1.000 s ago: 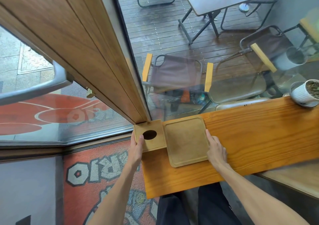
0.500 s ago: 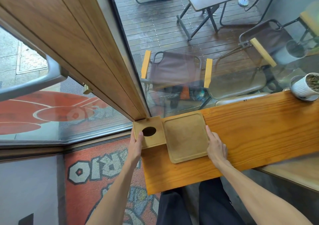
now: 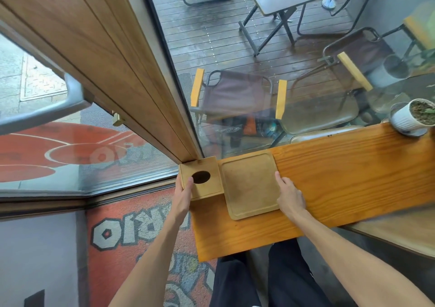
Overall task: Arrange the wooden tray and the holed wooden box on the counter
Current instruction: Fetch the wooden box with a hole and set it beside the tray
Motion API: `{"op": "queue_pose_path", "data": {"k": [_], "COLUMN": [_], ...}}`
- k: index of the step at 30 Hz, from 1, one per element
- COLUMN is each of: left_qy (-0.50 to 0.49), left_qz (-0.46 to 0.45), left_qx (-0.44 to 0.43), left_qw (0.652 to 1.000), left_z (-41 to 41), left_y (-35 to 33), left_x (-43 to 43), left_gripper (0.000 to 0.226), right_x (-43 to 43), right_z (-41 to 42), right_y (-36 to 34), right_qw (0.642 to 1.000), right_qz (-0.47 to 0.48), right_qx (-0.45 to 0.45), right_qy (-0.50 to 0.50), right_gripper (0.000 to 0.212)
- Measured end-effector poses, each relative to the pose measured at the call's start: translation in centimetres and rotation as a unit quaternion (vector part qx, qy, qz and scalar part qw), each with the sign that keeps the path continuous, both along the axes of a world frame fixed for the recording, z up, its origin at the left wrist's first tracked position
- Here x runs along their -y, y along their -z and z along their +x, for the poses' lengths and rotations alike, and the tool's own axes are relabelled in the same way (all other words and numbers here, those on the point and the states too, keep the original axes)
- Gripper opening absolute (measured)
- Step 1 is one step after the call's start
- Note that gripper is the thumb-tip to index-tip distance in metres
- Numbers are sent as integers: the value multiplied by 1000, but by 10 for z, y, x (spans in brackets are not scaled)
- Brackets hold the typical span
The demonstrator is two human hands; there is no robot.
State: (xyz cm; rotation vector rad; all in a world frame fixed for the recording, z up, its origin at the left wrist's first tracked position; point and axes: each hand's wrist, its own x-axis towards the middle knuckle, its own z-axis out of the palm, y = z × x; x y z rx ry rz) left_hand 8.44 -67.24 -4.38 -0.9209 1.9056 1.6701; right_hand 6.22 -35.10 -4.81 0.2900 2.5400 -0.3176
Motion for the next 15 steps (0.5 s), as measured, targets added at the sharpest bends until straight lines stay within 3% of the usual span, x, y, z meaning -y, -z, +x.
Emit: {"op": "queue_pose_path", "data": {"k": [3, 6, 9, 12, 15], "left_qy": [-18, -76, -47, 20, 55], "left_qz": [46, 30, -25, -76, -78], "left_qx": [14, 8, -28, -65, -35], "left_qw": [999, 997, 998, 995, 995], "left_z": [0, 4, 9, 9, 11], "left_y": [-12, -26, -42, -50, -56], "left_x": [2, -3, -12, -19, -22], "left_gripper": [90, 86, 84, 73, 83], "right_x": [7, 28, 71, 116, 139], "right_z": [-13, -21, -17, -11, -7], "right_y": [-12, -29, -56, -66, -48], "right_qw": [997, 998, 995, 981, 971], "right_qz": [19, 12, -80, -173, -199], "right_qx": [71, 52, 34, 91, 131], "right_qy": [-11, -22, -53, -18, 17], "right_gripper": [72, 66, 64, 63, 62]}}
